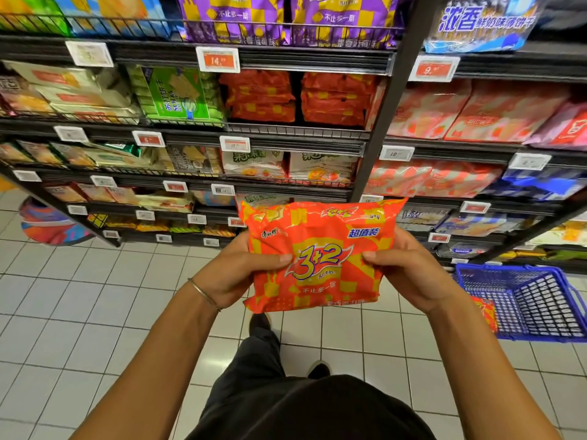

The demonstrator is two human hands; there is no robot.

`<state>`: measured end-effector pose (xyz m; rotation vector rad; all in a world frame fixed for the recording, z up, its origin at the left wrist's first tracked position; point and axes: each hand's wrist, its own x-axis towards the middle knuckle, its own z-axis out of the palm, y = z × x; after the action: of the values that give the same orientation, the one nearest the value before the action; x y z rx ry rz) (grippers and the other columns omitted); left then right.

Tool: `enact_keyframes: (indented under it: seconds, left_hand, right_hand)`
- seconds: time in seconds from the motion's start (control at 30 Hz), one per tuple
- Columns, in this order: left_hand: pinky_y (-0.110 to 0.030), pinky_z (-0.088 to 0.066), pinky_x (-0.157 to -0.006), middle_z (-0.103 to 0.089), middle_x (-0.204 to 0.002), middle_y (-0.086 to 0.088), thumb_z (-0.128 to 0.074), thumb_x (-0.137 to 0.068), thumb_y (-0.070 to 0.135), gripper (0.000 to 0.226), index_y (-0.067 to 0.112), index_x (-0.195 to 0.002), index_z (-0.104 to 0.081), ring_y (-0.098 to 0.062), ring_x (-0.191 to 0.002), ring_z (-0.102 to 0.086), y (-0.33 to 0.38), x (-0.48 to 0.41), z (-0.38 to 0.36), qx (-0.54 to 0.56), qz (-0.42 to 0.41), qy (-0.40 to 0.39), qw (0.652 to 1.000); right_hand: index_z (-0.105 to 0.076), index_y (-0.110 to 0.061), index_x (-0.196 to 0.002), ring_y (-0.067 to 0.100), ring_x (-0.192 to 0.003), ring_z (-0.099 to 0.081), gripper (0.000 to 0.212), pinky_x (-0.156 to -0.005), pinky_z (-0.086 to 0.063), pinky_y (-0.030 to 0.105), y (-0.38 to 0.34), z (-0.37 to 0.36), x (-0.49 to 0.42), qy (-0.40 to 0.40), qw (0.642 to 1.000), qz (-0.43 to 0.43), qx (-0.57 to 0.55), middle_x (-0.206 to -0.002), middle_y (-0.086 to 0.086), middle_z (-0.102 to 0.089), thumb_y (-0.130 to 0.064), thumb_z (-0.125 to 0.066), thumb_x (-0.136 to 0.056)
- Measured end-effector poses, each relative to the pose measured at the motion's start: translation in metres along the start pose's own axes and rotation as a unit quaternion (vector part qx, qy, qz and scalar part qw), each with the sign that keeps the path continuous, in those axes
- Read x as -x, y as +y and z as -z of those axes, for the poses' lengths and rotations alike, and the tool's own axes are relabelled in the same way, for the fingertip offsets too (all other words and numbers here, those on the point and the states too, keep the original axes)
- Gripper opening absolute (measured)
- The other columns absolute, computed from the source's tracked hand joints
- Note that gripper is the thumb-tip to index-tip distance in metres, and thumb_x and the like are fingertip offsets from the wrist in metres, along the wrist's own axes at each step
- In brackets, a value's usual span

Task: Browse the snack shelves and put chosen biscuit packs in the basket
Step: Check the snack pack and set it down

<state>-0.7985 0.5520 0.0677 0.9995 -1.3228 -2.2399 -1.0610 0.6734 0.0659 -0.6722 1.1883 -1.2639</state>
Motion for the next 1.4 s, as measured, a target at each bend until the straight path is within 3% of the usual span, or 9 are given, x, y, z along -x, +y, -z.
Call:
enact_keyframes:
  seconds: [0.23,0.37,0.5,0.63,0.77,0.87,1.13,1.3,1.4]
  left_hand:
    - [-0.047,-0.061,-0.089,-0.071,-0.128,-0.018,-0.079,-0.076,0.011,0.047,0.017,-0.123,-0.072,-0.040,-0.116,-0.068,-0.003,0.002,-0.001,0.074,0.021,0.006,0.997]
    - [-0.054,-0.061,-0.087,-0.070,-0.129,-0.020,-0.103,-0.048,0.029,0.083,0.014,-0.124,-0.073,-0.039,-0.111,-0.071,-0.010,-0.001,-0.004,0.162,0.044,0.004,0.986]
    - [-0.052,-0.060,-0.087,-0.071,-0.127,-0.017,-0.089,-0.070,0.036,0.058,0.015,-0.122,-0.077,-0.035,-0.110,-0.072,-0.015,-0.001,-0.012,0.227,0.141,-0.045,0.962]
    - [-0.049,-0.059,-0.093,-0.072,-0.127,-0.015,-0.079,-0.081,0.040,0.050,0.015,-0.124,-0.075,-0.034,-0.111,-0.072,-0.023,-0.005,-0.023,0.251,0.156,-0.048,0.954]
    - [-0.050,-0.058,-0.096,-0.070,-0.131,-0.013,-0.055,-0.098,0.058,0.053,0.018,-0.126,-0.074,-0.034,-0.115,-0.070,-0.025,-0.008,-0.028,0.280,0.168,-0.036,0.944]
    - [-0.047,-0.061,-0.087,-0.075,-0.120,-0.013,-0.049,-0.093,0.072,0.068,0.017,-0.119,-0.078,-0.033,-0.108,-0.074,-0.026,-0.006,-0.025,0.325,0.194,-0.031,0.925]
    - [-0.039,-0.063,-0.053,-0.067,-0.117,-0.017,-0.086,-0.058,0.050,0.086,0.010,-0.131,-0.065,-0.036,-0.089,-0.076,-0.024,0.001,-0.032,0.343,0.203,-0.030,0.917]
    - [-0.036,-0.064,-0.058,-0.074,-0.102,-0.012,-0.101,-0.044,0.046,0.079,0.009,-0.110,-0.079,-0.030,-0.085,-0.076,-0.029,-0.001,-0.029,0.334,0.182,-0.033,0.924]
    - [-0.036,-0.064,-0.071,-0.078,-0.094,-0.006,-0.081,-0.067,0.064,0.058,0.017,-0.101,-0.083,-0.024,-0.086,-0.076,-0.031,0.000,-0.025,0.314,0.160,-0.018,0.936]
  right_hand:
    - [-0.061,-0.019,-0.131,0.027,-0.108,-0.074,0.053,-0.082,-0.061,0.032,-0.002,-0.014,0.005,0.008,0.999,0.039,0.013,-0.122,0.009,-0.076,-0.012,-0.070,-0.079]
    - [-0.066,-0.021,-0.131,0.030,-0.116,-0.071,0.039,-0.092,-0.060,0.041,-0.006,-0.024,0.008,0.003,0.997,0.069,0.014,-0.129,0.011,-0.072,-0.029,-0.057,-0.094]
    - [-0.067,-0.014,-0.122,0.031,-0.112,-0.066,0.038,-0.102,-0.050,0.051,-0.013,-0.036,0.009,0.032,0.996,0.073,-0.032,-0.120,0.015,-0.069,-0.037,-0.055,-0.094]
    - [-0.085,-0.026,-0.093,0.005,-0.088,-0.076,0.030,-0.079,-0.058,0.018,-0.006,-0.042,0.012,0.014,0.992,0.094,-0.083,-0.089,-0.002,-0.080,-0.046,-0.086,-0.071]
    - [-0.086,-0.029,-0.087,0.009,-0.084,-0.077,0.065,-0.076,-0.061,0.023,-0.005,-0.042,0.007,0.010,0.986,0.052,-0.155,-0.086,0.000,-0.080,-0.020,-0.028,-0.114]
    - [-0.079,-0.025,-0.066,0.007,-0.065,-0.071,0.069,-0.061,-0.060,0.023,-0.001,-0.029,0.003,0.076,0.982,0.063,-0.163,-0.070,-0.006,-0.074,-0.012,-0.030,-0.111]
    - [-0.080,-0.037,-0.071,0.007,-0.073,-0.075,0.056,-0.059,-0.059,0.028,0.005,-0.019,0.000,0.116,0.988,0.029,-0.094,-0.079,-0.008,-0.077,-0.027,-0.040,-0.109]
    - [-0.082,-0.035,-0.078,0.010,-0.077,-0.077,0.057,-0.063,-0.061,0.027,0.001,-0.018,0.001,0.118,0.988,0.016,-0.101,-0.083,-0.006,-0.079,-0.026,-0.037,-0.112]
    - [-0.085,-0.030,-0.095,0.017,-0.093,-0.078,0.044,-0.072,-0.062,0.031,-0.003,-0.018,0.004,0.094,0.985,0.013,-0.142,-0.101,0.002,-0.081,-0.042,-0.044,-0.106]
